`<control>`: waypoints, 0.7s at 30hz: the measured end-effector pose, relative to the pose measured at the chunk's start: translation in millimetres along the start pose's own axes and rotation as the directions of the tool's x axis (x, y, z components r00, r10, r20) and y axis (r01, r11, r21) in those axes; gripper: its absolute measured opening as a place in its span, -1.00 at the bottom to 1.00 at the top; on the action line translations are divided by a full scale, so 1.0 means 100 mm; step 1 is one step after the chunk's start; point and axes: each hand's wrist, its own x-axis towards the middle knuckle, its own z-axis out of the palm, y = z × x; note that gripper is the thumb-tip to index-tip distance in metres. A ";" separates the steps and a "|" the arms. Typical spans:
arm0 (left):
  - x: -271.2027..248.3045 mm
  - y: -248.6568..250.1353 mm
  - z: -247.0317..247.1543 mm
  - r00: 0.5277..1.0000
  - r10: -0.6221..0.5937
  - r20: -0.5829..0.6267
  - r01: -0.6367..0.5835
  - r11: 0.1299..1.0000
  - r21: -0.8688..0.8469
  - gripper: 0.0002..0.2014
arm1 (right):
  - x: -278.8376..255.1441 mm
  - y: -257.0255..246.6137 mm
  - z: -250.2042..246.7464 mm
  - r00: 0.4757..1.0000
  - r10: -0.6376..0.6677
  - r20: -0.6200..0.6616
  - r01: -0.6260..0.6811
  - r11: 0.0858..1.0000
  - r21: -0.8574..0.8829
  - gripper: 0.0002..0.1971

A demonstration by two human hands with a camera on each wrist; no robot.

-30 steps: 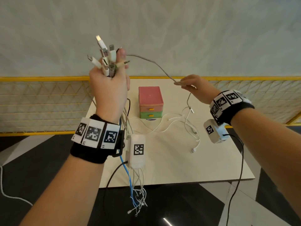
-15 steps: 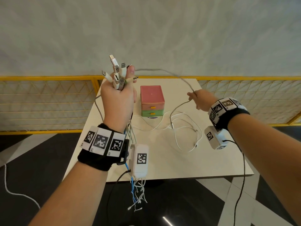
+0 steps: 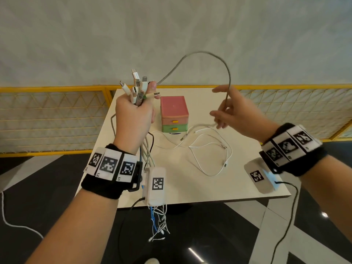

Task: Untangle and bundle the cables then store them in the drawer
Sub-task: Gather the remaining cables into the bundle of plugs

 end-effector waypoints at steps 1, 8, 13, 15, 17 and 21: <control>0.00 -0.01 -0.01 1.000 0.005 0.001 -0.005 1.000 0.003 -0.74 | -0.13 -0.10 -0.02 0.997 0.020 0.070 -0.018 0.999 -0.029 -0.53; -0.05 -0.05 0.00 0.998 0.018 0.060 -0.020 0.999 0.037 -0.78 | -0.71 -0.31 0.11 0.775 0.300 0.557 0.098 0.813 -0.574 -0.55; -0.19 0.15 0.15 0.938 -0.035 0.344 0.066 0.995 -0.078 -0.59 | -0.67 -0.33 0.17 0.942 -0.015 0.335 0.208 0.810 -0.549 -0.55; -0.24 0.25 0.20 0.888 -0.032 0.459 0.124 0.977 -0.172 -0.50 | -0.62 -0.43 0.20 0.951 -0.110 0.289 0.215 0.908 -0.361 -0.58; -0.26 0.33 0.22 0.837 0.014 0.547 0.123 0.969 -0.213 -0.43 | -0.58 -0.55 0.24 0.929 -0.174 0.328 0.234 0.960 -0.153 -0.59; -0.23 0.35 0.25 0.755 0.041 0.654 0.026 0.995 -0.093 -0.37 | -0.55 -0.58 0.39 0.909 -0.145 0.392 0.123 0.989 0.082 -0.62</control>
